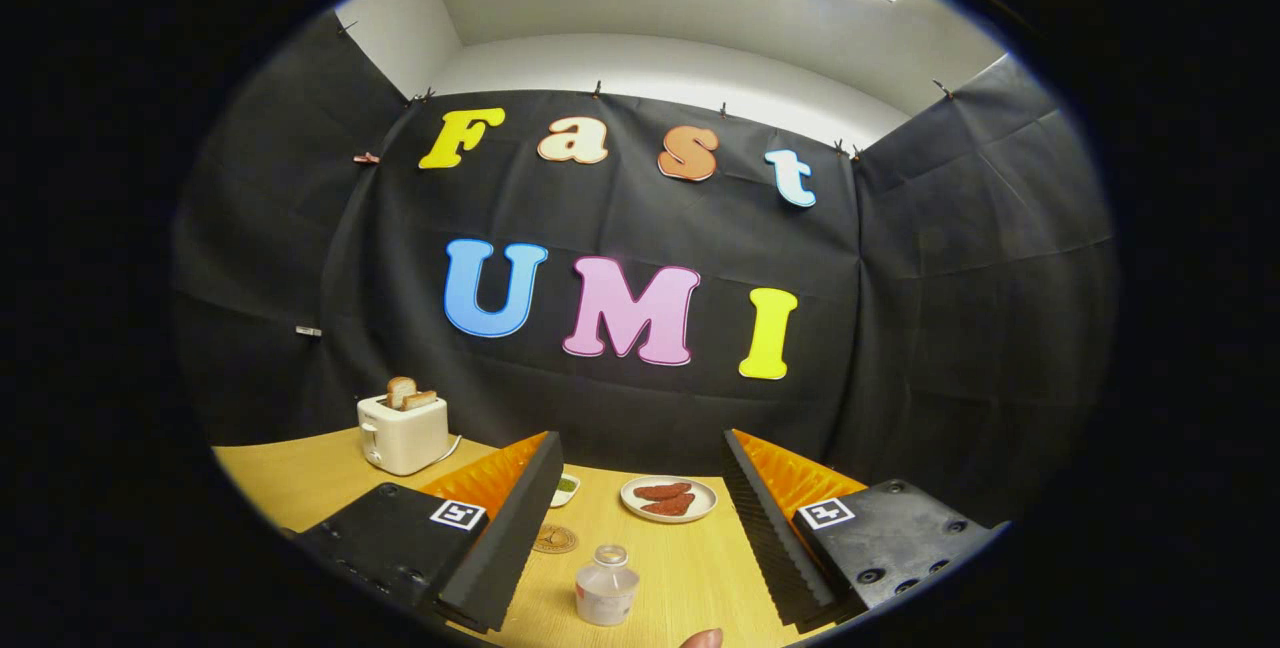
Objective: Take the bottle from table, then pour the juice into the cup, finally place the bottle on the coaster
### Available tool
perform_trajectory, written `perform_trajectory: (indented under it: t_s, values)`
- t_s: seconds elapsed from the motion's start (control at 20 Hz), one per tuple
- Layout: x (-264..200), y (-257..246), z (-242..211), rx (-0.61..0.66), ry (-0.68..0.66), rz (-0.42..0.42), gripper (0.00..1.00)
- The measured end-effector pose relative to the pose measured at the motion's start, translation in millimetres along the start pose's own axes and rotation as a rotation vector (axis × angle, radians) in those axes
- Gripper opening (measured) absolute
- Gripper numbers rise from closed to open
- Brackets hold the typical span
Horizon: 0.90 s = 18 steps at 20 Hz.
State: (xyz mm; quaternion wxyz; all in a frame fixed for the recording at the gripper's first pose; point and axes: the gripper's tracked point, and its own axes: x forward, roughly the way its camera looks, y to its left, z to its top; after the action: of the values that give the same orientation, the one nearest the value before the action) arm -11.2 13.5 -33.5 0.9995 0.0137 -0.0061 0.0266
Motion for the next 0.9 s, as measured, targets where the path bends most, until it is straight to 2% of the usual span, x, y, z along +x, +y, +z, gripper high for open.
perform_trajectory:
  t_s: [0.45,0.9]
  values:
    - [5,17,-100,0.044,0.065,0.032,0.97]
    - [22,18,-203,0.068,0.156,0.028,0.97]
